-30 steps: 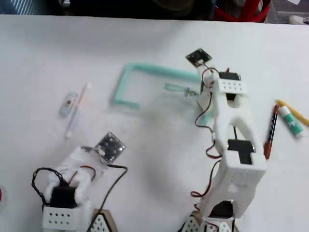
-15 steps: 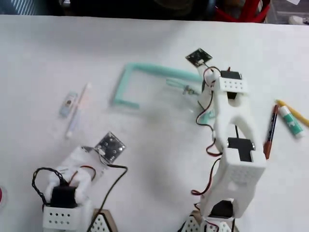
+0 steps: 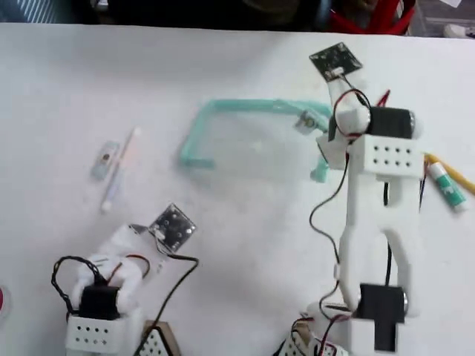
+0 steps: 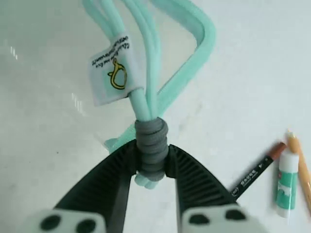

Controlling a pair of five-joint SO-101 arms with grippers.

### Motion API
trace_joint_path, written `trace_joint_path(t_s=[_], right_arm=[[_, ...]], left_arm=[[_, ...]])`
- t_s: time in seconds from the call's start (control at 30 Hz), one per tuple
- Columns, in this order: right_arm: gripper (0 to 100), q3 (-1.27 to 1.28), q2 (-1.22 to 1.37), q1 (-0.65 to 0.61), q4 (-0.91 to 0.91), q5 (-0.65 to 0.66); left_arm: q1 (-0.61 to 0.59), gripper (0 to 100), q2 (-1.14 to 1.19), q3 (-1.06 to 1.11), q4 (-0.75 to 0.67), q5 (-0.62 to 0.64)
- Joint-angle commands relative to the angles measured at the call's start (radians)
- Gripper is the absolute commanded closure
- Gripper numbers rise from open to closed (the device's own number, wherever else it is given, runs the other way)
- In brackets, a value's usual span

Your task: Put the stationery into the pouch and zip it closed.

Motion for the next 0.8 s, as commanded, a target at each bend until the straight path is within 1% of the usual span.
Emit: trace_joint_path(t_s=[0.0, 0.13, 0.23, 0.3, 0.37, 0.4, 0.5, 0.63, 0.77], right_arm=[[98.0, -0.02, -0.125, -0.053, 0.068, -0.064], [98.0, -0.028, -0.18, -0.128, 0.127, -0.121], [98.0, -0.044, -0.211, -0.174, 0.157, -0.16], [98.0, -0.11, -0.223, -0.205, 0.189, -0.176], [98.0, -0.189, -0.236, -0.226, 0.209, -0.183], [98.0, -0.222, -0.237, -0.229, 0.209, -0.187], [98.0, -0.293, -0.226, -0.234, 0.209, -0.186], [98.0, -0.315, -0.226, -0.266, 0.209, -0.186], [98.0, -0.315, -0.225, -0.344, 0.209, -0.186]], left_arm=[[0.097, 97, -0.005, -0.129, -0.04, 0.002], [0.237, 97, -0.005, -0.321, -0.094, 0.003], [0.387, 94, -0.005, -0.353, -0.18, 0.014], [0.49, 88, -0.005, -0.331, -0.238, 0.109], [0.544, 84, -0.005, -0.301, -0.305, 0.23], [0.547, 82, -0.005, -0.281, -0.342, 0.255], [0.545, 79, -0.005, -0.209, -0.44, 0.258], [0.553, 77, -0.005, -0.117, -0.592, 0.253], [0.552, 78, -0.005, -0.052, -0.732, 0.153]])
